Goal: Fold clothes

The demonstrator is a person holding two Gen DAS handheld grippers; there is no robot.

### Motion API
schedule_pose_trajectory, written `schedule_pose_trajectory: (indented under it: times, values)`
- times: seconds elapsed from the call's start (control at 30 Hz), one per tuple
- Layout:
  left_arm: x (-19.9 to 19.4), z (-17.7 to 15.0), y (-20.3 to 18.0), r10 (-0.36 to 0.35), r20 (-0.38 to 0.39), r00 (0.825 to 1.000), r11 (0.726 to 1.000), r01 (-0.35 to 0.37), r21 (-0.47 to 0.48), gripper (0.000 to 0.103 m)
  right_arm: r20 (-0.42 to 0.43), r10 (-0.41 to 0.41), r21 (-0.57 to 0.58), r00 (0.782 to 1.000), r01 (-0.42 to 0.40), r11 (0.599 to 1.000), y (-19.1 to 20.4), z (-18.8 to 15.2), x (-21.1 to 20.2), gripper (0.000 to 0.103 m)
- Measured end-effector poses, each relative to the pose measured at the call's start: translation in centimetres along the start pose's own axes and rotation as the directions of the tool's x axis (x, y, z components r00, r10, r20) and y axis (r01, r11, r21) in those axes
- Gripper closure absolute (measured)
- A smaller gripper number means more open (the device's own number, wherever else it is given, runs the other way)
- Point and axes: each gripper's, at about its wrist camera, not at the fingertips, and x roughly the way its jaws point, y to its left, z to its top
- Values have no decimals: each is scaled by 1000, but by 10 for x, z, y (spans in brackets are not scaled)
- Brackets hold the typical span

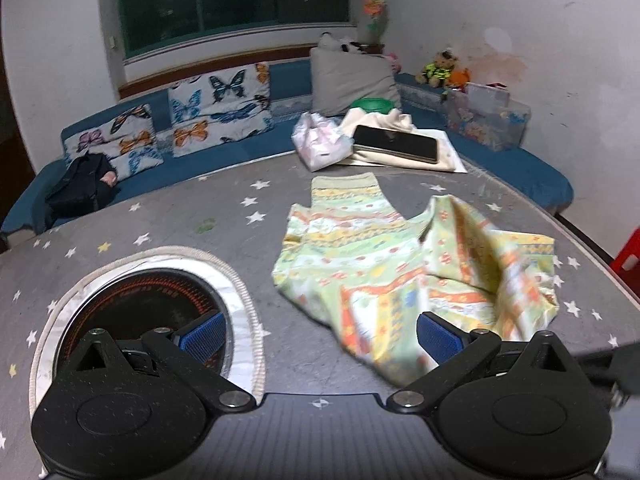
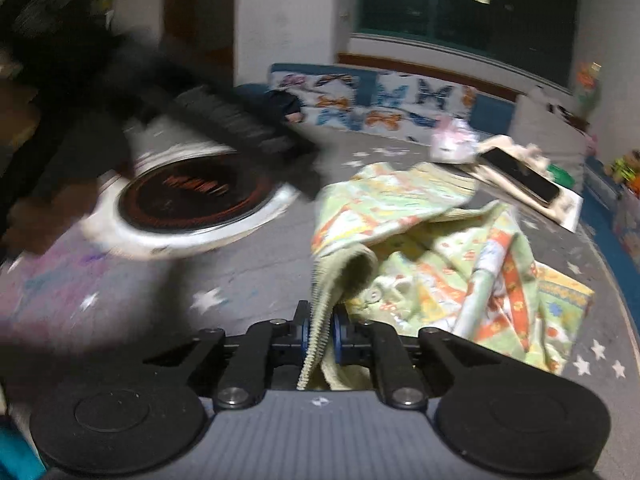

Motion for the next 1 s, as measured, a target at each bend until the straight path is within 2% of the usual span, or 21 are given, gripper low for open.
schedule_pose_trajectory:
  times: [0.2, 0.37, 0.47, 0.57, 0.63, 0.73, 0.83, 0.9, 1.0]
  values:
    - [5, -4, -14, -58, -19, 998, 996, 59, 63, 1, -26, 89, -68, 996, -90, 994, 31, -9, -6, 94]
    - [18, -18, -20, -109, -79, 991, 987, 117, 108, 12, -39, 151, -115, 988, -155, 981, 53, -15, -15, 94]
    - [25, -29, -21, -118, -116, 986, 981, 134, 140, 25, -50, 176, -129, 983, -181, 975, 61, -17, -19, 94]
    - [31, -38, -16, -120, -146, 982, 977, 143, 159, 46, -59, 189, -137, 980, -196, 971, 66, -18, -23, 94]
    - [32, -42, -10, -127, -153, 980, 977, 150, 149, 66, -66, 193, -141, 979, -201, 969, 66, -19, -25, 94]
    - [28, -43, 2, -140, -142, 980, 979, 159, 127, 84, -77, 194, -132, 978, -203, 970, 63, -19, -28, 93]
    - [21, -45, 13, -145, -128, 981, 981, 160, 110, 94, -74, 206, -109, 976, -213, 971, 61, -20, -33, 85]
    - [15, -48, 21, -138, -119, 983, 984, 150, 94, 95, -61, 217, -95, 974, -222, 970, 57, -19, -38, 73]
    - [7, -54, 35, -129, -111, 985, 989, 137, 59, 95, -29, 222, -77, 975, -224, 972, 50, -13, -49, 63]
